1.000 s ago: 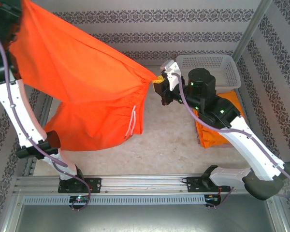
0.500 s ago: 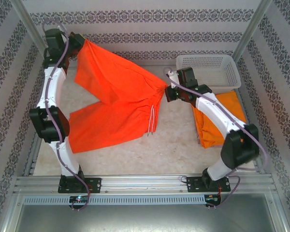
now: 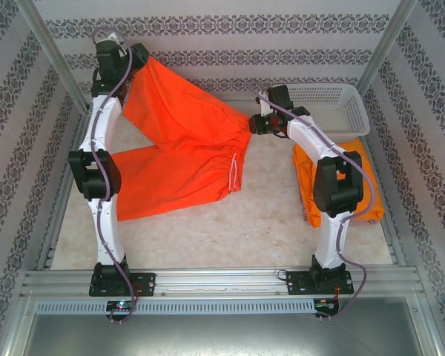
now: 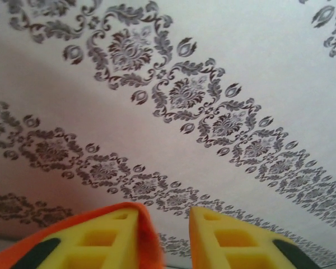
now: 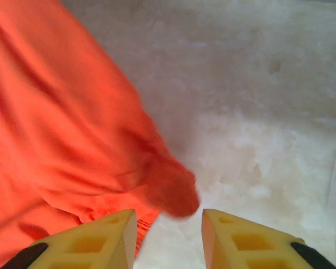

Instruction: Fold and stack the shorts

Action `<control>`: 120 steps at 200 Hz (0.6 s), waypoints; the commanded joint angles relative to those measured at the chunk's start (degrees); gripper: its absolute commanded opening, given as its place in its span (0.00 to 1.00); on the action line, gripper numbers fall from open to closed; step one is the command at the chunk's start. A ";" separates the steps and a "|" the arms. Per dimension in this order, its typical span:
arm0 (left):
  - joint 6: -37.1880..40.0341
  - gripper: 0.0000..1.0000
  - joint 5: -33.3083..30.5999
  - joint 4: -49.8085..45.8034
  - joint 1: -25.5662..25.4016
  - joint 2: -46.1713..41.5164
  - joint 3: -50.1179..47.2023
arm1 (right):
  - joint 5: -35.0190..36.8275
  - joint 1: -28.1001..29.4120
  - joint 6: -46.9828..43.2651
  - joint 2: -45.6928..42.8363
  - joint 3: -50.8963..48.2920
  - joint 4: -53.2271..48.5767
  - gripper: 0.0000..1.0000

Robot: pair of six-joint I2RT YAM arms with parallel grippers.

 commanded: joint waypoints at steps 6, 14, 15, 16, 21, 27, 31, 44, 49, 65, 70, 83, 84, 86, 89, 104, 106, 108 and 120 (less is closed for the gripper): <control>1.10 0.60 -0.19 -4.43 0.43 -0.32 4.53 | 1.03 -0.53 5.19 -3.47 4.19 -1.17 0.54; 1.44 0.68 -0.13 -5.32 0.49 -1.90 3.83 | 0.28 -0.38 6.51 -5.70 2.90 -0.35 0.58; 1.49 0.68 -0.16 -5.36 0.51 -2.16 3.69 | 0.17 -0.37 6.67 -6.01 2.63 -0.23 0.59; 1.56 0.69 -0.22 -5.47 0.48 -2.42 3.52 | 0.03 -0.32 6.84 -6.34 2.36 -0.09 0.59; 2.02 0.74 -0.20 -5.85 0.45 -3.76 2.46 | -0.61 -0.13 7.67 -8.04 0.92 0.60 0.60; 2.53 0.78 -0.34 -6.10 0.48 -5.84 0.68 | -1.29 0.26 8.92 -10.19 -1.12 1.48 0.61; 2.82 0.82 -0.56 -6.11 0.50 -7.36 -0.76 | -2.04 0.61 9.85 -11.67 -2.62 2.01 0.62; 3.71 0.89 -1.31 -5.19 0.49 -13.36 -7.93 | -4.77 2.21 11.87 -16.21 -8.03 3.51 0.65; 3.78 0.91 -1.46 -4.31 0.45 -15.97 -11.53 | -5.57 3.06 12.45 -17.78 -10.05 3.70 0.66; 4.00 0.97 -1.89 -0.17 0.45 -25.90 -25.40 | -6.55 6.52 13.48 -22.03 -16.54 4.02 0.70; 3.83 0.97 -2.09 1.29 0.48 -29.30 -29.95 | -6.57 7.82 13.96 -23.07 -18.61 4.41 0.71; 4.00 0.99 -3.27 3.72 0.46 -37.54 -41.75 | -7.35 11.27 15.44 -24.99 -23.03 5.77 0.77; 4.00 0.99 -3.36 3.77 0.45 -37.99 -42.57 | -7.47 11.52 15.67 -25.06 -23.30 5.86 0.77; 4.13 0.99 -3.70 3.81 0.45 -39.48 -44.14 | -7.71 11.91 15.99 -25.15 -23.70 6.12 0.78; 4.10 1.00 -4.14 3.72 0.50 -41.40 -46.60 | -8.00 12.81 16.55 -25.28 -24.42 6.53 0.79; 4.12 1.00 -5.61 1.61 0.45 -49.58 -56.91 | -9.37 16.33 19.39 -24.69 -26.46 8.91 0.83; 4.09 1.00 -5.81 1.20 0.45 -50.55 -58.20 | -9.70 16.60 19.80 -24.40 -26.64 9.39 0.84; 4.04 1.00 -5.92 0.69 0.45 -51.56 -59.38 | -9.96 17.00 20.23 -24.20 -26.77 9.80 0.85; 2.30 1.00 -6.60 -1.29 0.50 -56.90 -66.70 | -11.47 19.14 23.00 -22.17 -27.66 12.94 0.88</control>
